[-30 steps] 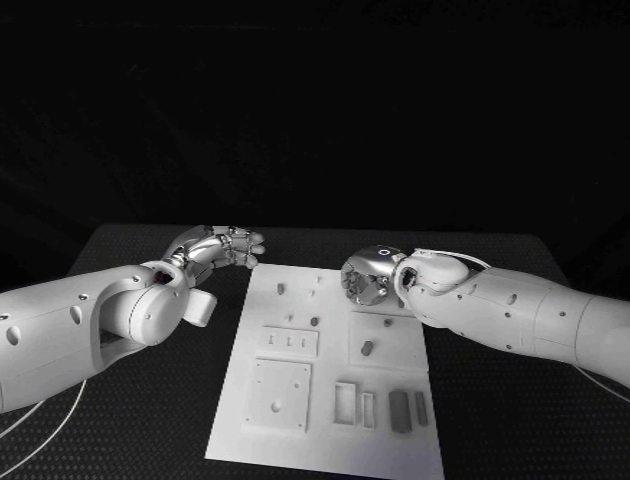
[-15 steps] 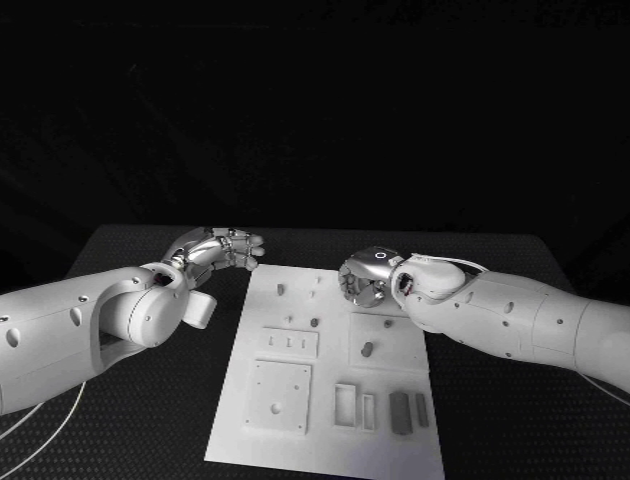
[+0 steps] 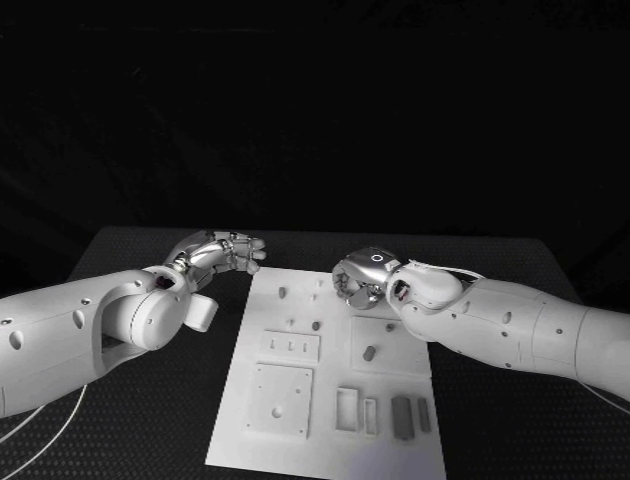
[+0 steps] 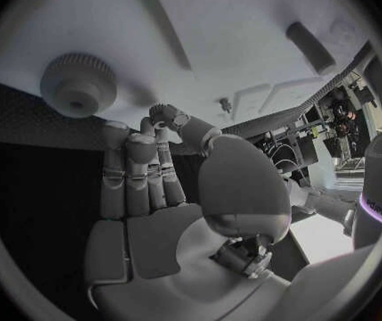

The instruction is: Assemble the parts on the task board

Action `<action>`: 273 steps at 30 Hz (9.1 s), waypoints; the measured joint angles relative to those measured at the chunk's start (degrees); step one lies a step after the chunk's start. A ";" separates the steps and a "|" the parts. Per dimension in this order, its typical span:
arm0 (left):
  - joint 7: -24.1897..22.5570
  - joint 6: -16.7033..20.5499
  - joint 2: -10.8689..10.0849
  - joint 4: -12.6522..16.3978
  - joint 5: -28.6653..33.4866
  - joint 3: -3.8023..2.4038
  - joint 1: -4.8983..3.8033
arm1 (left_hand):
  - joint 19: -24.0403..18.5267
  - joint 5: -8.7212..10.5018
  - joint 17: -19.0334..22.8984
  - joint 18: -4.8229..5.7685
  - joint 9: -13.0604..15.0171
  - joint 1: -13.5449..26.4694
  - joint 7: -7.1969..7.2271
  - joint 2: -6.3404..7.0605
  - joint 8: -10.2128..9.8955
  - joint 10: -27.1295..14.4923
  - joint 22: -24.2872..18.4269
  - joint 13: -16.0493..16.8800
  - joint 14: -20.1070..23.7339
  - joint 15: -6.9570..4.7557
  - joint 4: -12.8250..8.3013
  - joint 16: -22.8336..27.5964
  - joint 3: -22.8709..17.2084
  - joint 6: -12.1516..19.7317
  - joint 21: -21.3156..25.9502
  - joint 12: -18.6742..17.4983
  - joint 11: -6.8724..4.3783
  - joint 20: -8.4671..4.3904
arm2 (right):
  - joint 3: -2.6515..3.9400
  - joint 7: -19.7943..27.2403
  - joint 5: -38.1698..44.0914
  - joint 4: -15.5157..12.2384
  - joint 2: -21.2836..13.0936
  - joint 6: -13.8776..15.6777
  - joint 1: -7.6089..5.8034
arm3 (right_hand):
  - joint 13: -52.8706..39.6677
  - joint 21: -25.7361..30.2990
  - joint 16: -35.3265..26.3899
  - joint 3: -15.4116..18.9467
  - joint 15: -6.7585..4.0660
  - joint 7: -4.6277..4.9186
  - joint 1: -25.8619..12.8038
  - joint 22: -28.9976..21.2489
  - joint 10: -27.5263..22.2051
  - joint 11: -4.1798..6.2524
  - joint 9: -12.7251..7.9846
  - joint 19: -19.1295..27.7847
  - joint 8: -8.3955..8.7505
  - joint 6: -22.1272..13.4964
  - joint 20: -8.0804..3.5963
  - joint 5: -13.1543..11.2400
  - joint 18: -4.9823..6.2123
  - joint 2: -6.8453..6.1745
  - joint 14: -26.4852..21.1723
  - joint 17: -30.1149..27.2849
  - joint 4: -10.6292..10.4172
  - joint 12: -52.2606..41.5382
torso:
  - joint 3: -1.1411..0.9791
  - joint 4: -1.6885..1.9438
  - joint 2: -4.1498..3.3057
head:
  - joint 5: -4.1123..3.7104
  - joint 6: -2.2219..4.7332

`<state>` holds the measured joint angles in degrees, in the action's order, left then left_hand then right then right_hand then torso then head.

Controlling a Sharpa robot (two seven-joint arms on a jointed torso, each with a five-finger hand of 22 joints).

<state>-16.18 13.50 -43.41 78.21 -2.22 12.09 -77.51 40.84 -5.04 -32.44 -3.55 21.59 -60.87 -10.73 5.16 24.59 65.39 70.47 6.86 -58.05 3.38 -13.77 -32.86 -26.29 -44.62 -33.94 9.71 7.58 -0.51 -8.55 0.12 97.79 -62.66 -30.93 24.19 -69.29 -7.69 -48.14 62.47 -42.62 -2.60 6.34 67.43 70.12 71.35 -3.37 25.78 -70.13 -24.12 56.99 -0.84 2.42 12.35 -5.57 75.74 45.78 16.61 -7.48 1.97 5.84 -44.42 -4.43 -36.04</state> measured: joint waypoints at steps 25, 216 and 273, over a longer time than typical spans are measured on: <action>0.19 -0.09 0.56 -0.38 0.00 -0.03 -0.01 | -0.21 0.00 -0.10 0.17 0.04 0.19 0.00 0.19 0.00 0.00 -0.01 0.01 0.16 0.16 0.00 0.00 0.00 0.40 0.00 -0.22 0.00 -0.20 | 0.08 -5.26 2.54 2.90 4.97 5.69 -0.45 | 0.00 -0.22 0.22 -0.33 -0.20 -0.20 0.23 0.12 0.12 0.09 0.05 -0.20 0.03 0.18 -0.01 0.21 0.00 -0.25 0.20 -0.11 -0.01 0.19 | 0.04 0.18 -0.26 | 0.49 0.65; 0.42 -0.26 -0.22 -0.81 -0.18 -0.21 -0.67 | -0.41 0.21 -0.51 1.37 0.38 0.41 -0.21 0.42 0.00 0.00 -0.12 -0.02 0.12 0.12 0.28 0.44 -0.28 0.61 -0.22 -0.63 0.00 -0.81 | 1.16 -1.83 -3.07 0.83 -4.79 -4.13 -0.26 | -63.60 -11.54 10.70 -1.25 -3.56 -0.44 -7.86 4.79 -7.89 4.31 2.49 0.11 2.95 -7.80 -0.92 0.63 0.91 -5.10 -1.95 13.15 -7.45 -62.80 | -0.37 -1.78 -0.91 | 0.85 -0.02; 0.46 -0.24 0.90 -1.36 -0.24 -0.22 -0.68 | -0.41 0.21 -0.66 1.38 0.47 0.41 -0.21 0.41 0.00 0.00 -0.16 -0.02 0.12 0.12 0.27 0.44 -0.27 0.61 -0.22 -0.63 0.00 -0.81 | 0.47 -9.59 7.94 -2.99 5.76 0.77 0.10 | -63.91 -11.75 10.04 -2.14 -4.33 -1.23 -6.93 4.82 -5.62 5.00 2.48 -0.48 2.84 -6.99 -1.51 -0.04 1.01 -3.32 -1.91 13.63 -6.41 -63.51 | -0.30 -1.30 -0.99 | 1.90 0.27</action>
<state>-15.72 13.25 -42.51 76.85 -2.46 11.87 -78.19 40.43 -4.83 -33.10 -2.17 22.06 -60.46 -10.95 5.57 24.59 65.40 70.31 6.84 -57.92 3.50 -13.50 -32.42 -26.56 -44.01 -34.15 9.08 7.57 -1.32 -8.08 -9.47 105.73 -65.65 -25.17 24.96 -69.19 -71.60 -59.89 72.51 -44.76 -6.94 5.11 60.50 74.94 65.73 1.63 28.25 -70.61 -21.28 50.00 -2.35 2.38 13.35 -8.90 73.82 59.41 10.20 -70.99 1.68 4.54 -45.41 -2.53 -35.77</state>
